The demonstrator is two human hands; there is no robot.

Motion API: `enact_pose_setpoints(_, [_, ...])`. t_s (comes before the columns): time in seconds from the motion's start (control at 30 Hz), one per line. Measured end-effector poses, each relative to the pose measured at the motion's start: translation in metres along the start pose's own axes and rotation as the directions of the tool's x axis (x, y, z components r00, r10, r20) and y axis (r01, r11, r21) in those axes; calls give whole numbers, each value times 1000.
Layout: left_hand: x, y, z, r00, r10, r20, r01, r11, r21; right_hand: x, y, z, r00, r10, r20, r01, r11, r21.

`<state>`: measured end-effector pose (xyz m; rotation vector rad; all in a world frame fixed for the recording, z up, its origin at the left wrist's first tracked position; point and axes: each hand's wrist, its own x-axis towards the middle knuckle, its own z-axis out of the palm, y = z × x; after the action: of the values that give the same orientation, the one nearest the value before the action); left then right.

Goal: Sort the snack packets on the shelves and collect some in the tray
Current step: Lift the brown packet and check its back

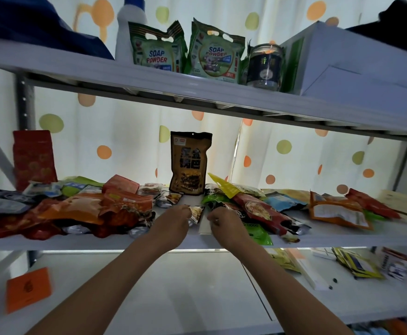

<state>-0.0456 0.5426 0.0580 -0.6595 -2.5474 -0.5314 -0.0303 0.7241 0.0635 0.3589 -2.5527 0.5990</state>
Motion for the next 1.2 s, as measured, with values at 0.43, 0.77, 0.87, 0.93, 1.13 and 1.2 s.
enact_pose_setpoints(0.43, [24, -42, -89, 995, 44, -91, -41, 999, 36, 78, -36, -3, 998, -46, -44, 40, 992, -123])
enact_pose_setpoints(0.77, [99, -90, -123, 978, 190, -90, -164, 958, 233, 155, -29, 24, 994, -108, -8, 99, 941, -323])
enact_pose_setpoints(0.87, [135, -102, -103, 981, 183, -67, -160, 952, 260, 190, -14, 20, 995, -93, -20, 85, 961, -264])
enact_pose_setpoints(0.93, [157, -108, -88, 984, 168, -54, -146, 949, 279, 215, -2, 18, 997, -47, -60, 36, 984, -174])
enact_pose_setpoints(1.13, [232, -118, -51, 994, 105, -32, -87, 931, 354, 295, 45, 14, 994, -14, -104, 0, 992, -130])
enact_pose_setpoints(1.2, [252, -119, -45, 992, 109, -66, -79, 931, 357, 322, 59, 11, 987, 13, -158, -25, 997, -74])
